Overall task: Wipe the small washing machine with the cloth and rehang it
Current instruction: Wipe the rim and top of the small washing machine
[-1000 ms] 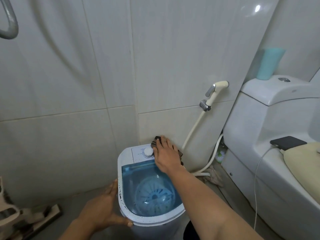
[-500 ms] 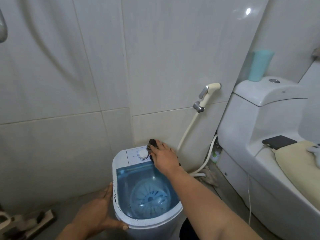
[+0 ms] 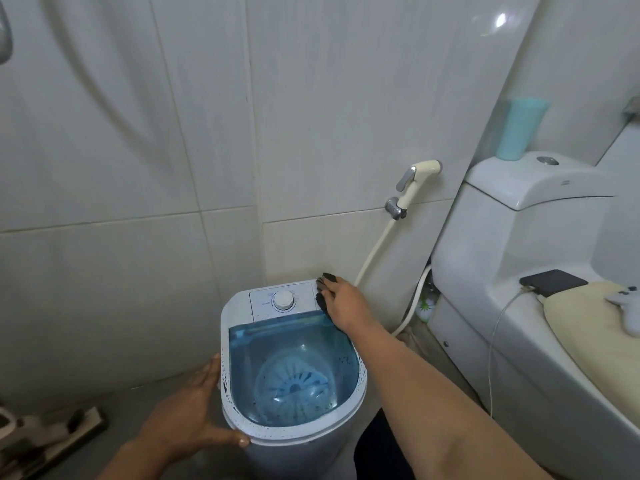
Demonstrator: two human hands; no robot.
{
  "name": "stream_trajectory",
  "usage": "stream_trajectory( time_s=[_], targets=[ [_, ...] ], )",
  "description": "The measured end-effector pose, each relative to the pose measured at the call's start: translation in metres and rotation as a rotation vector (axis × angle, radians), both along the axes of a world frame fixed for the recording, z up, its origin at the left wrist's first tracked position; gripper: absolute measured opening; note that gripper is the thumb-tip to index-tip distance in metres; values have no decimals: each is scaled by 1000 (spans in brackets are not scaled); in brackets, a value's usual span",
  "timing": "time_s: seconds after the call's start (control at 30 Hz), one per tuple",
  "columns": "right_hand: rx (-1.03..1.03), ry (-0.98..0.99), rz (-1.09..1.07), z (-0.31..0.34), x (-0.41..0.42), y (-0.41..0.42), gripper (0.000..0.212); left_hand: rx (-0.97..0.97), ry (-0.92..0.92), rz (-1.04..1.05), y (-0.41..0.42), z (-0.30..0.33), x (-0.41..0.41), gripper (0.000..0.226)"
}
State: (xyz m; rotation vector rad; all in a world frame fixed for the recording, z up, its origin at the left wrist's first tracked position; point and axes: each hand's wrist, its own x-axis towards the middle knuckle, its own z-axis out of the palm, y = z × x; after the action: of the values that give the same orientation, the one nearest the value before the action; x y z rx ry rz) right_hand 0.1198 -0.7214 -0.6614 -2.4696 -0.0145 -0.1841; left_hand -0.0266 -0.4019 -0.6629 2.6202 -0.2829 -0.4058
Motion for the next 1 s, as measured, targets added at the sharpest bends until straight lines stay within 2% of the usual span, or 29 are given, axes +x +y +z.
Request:
stream_trajectory(
  time_s=[0.07, 0.17, 0.5, 0.6, 0.83, 1.0],
  targets=[
    [-51, -56, 1, -11, -3, 3, 35, 0, -3, 3, 1, -2, 0, 166],
    [-25, -87, 6, -15, -4, 3, 35, 29, -9, 0, -1, 2, 0, 166],
    [246, -9, -61, -11, -40, -22, 31, 134, 27, -21, -6, 4, 6, 167],
    [277, -34, -129, -8, -71, -17, 32, 135, 109, -17, -4, 4, 6, 165],
    [313, -28, -318, -10, -122, -2, 34, 153, 154, -64, -3, 9, 15, 165],
    [323, -173, -310, -23, -124, 0, 32, 134, 65, -56, -2, -4, 9, 161]
  ],
)
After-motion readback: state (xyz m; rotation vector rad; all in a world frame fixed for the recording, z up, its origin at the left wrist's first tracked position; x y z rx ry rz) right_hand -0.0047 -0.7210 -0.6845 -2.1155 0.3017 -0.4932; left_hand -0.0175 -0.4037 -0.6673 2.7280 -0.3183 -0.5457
